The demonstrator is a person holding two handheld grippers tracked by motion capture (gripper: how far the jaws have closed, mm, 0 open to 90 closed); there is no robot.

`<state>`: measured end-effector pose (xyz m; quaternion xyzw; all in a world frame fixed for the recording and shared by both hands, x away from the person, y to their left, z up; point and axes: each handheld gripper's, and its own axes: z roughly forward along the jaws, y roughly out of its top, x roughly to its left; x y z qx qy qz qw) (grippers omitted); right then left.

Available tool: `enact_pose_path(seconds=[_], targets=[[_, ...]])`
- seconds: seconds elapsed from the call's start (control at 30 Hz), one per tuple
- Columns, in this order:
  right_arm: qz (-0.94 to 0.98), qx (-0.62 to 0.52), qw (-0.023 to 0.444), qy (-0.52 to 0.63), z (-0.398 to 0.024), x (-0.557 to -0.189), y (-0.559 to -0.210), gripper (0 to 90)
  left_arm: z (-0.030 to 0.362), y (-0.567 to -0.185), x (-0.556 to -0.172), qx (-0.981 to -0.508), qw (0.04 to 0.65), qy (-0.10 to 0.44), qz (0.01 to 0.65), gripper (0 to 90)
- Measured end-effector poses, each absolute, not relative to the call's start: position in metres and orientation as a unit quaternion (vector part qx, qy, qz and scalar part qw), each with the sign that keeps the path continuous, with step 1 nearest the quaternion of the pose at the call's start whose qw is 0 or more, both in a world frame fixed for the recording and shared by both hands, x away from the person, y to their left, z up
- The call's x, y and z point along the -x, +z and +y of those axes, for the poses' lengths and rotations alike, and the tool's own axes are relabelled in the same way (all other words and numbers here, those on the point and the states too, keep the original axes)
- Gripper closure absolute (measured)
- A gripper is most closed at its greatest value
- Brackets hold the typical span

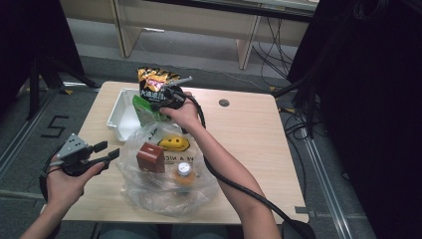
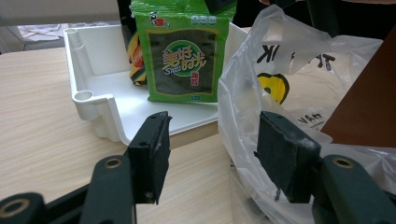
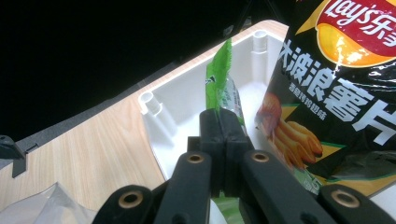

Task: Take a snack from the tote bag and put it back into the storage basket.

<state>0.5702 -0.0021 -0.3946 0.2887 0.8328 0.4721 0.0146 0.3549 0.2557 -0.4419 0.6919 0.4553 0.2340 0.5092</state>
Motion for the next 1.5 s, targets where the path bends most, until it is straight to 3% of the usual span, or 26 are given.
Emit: enact_pose_path(seconds=[0.7, 0.9, 1.13, 1.5], targets=[[0.837, -0.303, 0.071, 0.450, -0.013, -0.582, -0.402, 90.0, 0.255, -0.443, -0.355, -0.693, 0.509, 0.234, 0.454, 43.7], [0.843, -0.301, 0.112, 0.432, -0.013, -0.583, -0.402, 90.0, 0.255, -0.443, -0.355, -0.694, 0.508, 0.233, 0.454, 43.6], [0.845, -0.291, 0.152, 0.422, -0.009, -0.584, -0.405, 80.8, 0.255, -0.443, -0.355, -0.694, 0.508, 0.233, 0.453, 43.7], [0.847, -0.295, 0.167, 0.409, -0.008, -0.582, -0.405, 67.8, 0.254, -0.443, -0.355, -0.696, 0.507, 0.232, 0.453, 43.7]])
